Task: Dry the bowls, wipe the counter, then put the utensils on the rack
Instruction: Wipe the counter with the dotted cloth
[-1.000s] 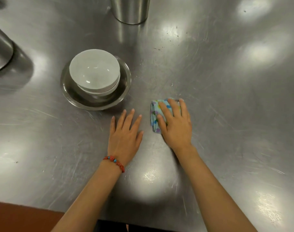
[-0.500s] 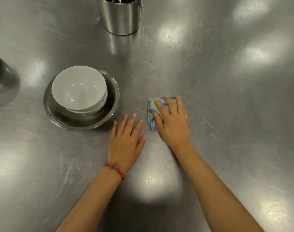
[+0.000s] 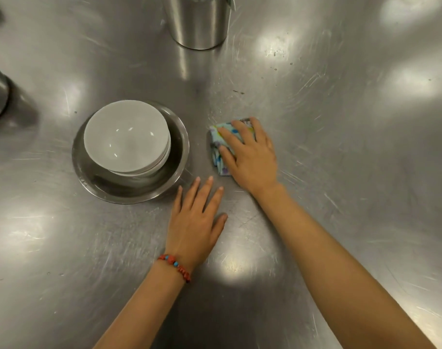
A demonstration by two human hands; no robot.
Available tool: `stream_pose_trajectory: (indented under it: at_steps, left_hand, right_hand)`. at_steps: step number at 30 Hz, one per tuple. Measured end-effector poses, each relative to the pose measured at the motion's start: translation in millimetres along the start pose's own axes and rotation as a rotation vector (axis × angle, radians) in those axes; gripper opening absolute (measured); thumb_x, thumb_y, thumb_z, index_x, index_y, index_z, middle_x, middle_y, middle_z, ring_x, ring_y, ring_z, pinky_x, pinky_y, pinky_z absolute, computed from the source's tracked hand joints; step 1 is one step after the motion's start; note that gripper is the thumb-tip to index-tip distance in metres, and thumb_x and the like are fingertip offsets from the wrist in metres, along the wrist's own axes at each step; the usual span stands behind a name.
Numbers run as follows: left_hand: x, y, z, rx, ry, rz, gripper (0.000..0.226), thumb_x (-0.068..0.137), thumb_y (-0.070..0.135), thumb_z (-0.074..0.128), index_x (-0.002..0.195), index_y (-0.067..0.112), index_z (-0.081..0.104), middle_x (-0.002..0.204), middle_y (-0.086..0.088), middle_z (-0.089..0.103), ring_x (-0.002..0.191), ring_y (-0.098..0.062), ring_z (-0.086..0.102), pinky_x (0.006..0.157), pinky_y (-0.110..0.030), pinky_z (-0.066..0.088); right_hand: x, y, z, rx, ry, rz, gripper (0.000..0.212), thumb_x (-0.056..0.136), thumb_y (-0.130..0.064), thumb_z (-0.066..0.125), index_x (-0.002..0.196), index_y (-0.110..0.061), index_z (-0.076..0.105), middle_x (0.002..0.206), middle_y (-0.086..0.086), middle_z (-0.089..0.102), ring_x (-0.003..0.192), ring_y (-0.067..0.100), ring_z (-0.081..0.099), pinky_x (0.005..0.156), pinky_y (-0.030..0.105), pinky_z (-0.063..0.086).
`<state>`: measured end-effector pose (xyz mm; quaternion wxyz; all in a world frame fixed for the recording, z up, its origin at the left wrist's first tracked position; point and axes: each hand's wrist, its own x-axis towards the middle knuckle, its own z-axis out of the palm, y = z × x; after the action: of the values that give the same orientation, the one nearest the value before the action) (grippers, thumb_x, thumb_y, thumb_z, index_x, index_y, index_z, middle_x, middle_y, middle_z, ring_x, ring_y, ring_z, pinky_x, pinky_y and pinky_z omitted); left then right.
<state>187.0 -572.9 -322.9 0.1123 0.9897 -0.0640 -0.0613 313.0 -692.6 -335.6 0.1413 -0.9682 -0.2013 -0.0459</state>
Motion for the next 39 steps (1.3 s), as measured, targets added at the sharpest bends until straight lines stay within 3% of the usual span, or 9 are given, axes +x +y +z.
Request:
stream_pose_trajectory:
  at_steps: [6, 10, 14, 21, 24, 27, 32, 35, 39]
  left_hand:
    - [11, 2, -2, -0.012, 0.044, -0.02, 0.052, 0.085, 0.039, 0.036, 0.123, 0.009, 0.057, 0.132, -0.016, 0.054, 0.122, -0.036, 0.049, 0.097, -0.058, 0.036]
    - [17, 4, -3, -0.03, 0.053, -0.043, 0.052, 0.085, 0.038, 0.036, 0.122, 0.008, 0.057, 0.131, -0.017, 0.055, 0.122, -0.038, 0.049, 0.095, -0.06, 0.037]
    - [21, 5, 0, -0.016, 0.043, -0.054, 0.051, 0.085, 0.038, 0.036, 0.122, 0.01, 0.057, 0.131, -0.017, 0.055, 0.122, -0.037, 0.049, 0.096, -0.059, 0.037]
    - [52, 15, -2, -0.039, 0.119, -0.062, 0.048, 0.086, 0.035, 0.04, 0.123, 0.008, 0.056, 0.132, -0.017, 0.053, 0.123, -0.038, 0.047, 0.099, -0.059, 0.029]
    - [64, 20, 3, -0.055, 0.143, -0.053, 0.045, 0.085, 0.029, 0.059, 0.124, 0.007, 0.055, 0.133, -0.018, 0.052, 0.124, -0.04, 0.046, 0.099, -0.06, 0.029]
    - [69, 20, 6, -0.035, 0.119, -0.04, 0.046, 0.087, 0.035, 0.046, 0.125, 0.009, 0.054, 0.135, -0.017, 0.051, 0.125, -0.038, 0.045, 0.101, -0.058, 0.028]
    - [70, 19, 6, -0.043, 0.106, -0.035, 0.051, 0.086, 0.038, 0.036, 0.126, 0.011, 0.053, 0.135, -0.015, 0.051, 0.126, -0.037, 0.044, 0.102, -0.055, 0.023]
    - [70, 20, 6, -0.04, 0.117, -0.037, 0.051, 0.086, 0.038, 0.035, 0.125, 0.011, 0.055, 0.134, -0.015, 0.052, 0.125, -0.038, 0.045, 0.101, -0.056, 0.024]
    - [70, 20, 6, -0.043, 0.127, -0.041, 0.051, 0.085, 0.037, 0.035, 0.123, 0.011, 0.056, 0.133, -0.016, 0.053, 0.123, -0.038, 0.047, 0.1, -0.058, 0.028]
  right_hand:
    - [91, 4, 7, -0.031, -0.044, 0.197, 0.044, 0.096, -0.043, 0.031, 0.136, -0.029, 0.04, 0.149, 0.002, 0.033, 0.141, 0.03, 0.014, 0.112, 0.042, 0.021]
    - [65, 2, 6, -0.018, -0.09, -0.022, 0.045, 0.096, -0.043, 0.032, 0.138, -0.03, 0.038, 0.149, 0.003, 0.034, 0.142, 0.032, 0.013, 0.112, 0.044, 0.017]
    - [50, 9, 4, 0.03, -0.098, -0.207, 0.043, 0.094, -0.042, 0.038, 0.134, -0.029, 0.046, 0.144, 0.003, 0.043, 0.139, 0.031, 0.024, 0.108, 0.041, 0.024]
    - [135, 39, 14, -0.043, -0.048, 0.066, 0.043, 0.096, -0.043, 0.033, 0.135, -0.028, 0.042, 0.149, 0.001, 0.034, 0.141, 0.03, 0.015, 0.11, 0.041, 0.022]
    - [119, 40, 13, -0.021, -0.032, -0.054, 0.043, 0.095, -0.044, 0.034, 0.133, -0.028, 0.045, 0.146, 0.0, 0.039, 0.141, 0.029, 0.019, 0.108, 0.041, 0.024]
    - [123, 72, 2, -0.044, -0.075, -0.161, 0.044, 0.095, -0.045, 0.034, 0.135, -0.029, 0.044, 0.146, 0.0, 0.039, 0.139, 0.027, 0.022, 0.109, 0.039, 0.025]
    - [135, 137, -13, -0.043, 0.016, 0.152, 0.045, 0.097, -0.041, 0.033, 0.137, -0.022, 0.042, 0.148, 0.005, 0.035, 0.138, 0.03, 0.021, 0.11, 0.041, 0.026]
    - [131, 122, -9, -0.046, 0.058, 0.299, 0.044, 0.097, -0.04, 0.033, 0.137, -0.025, 0.041, 0.149, 0.003, 0.033, 0.141, 0.03, 0.016, 0.11, 0.041, 0.023]
    - [95, 103, -7, -0.038, 0.022, 0.037, 0.043, 0.096, -0.04, 0.037, 0.134, -0.022, 0.047, 0.145, 0.006, 0.041, 0.139, 0.033, 0.022, 0.11, 0.044, 0.025]
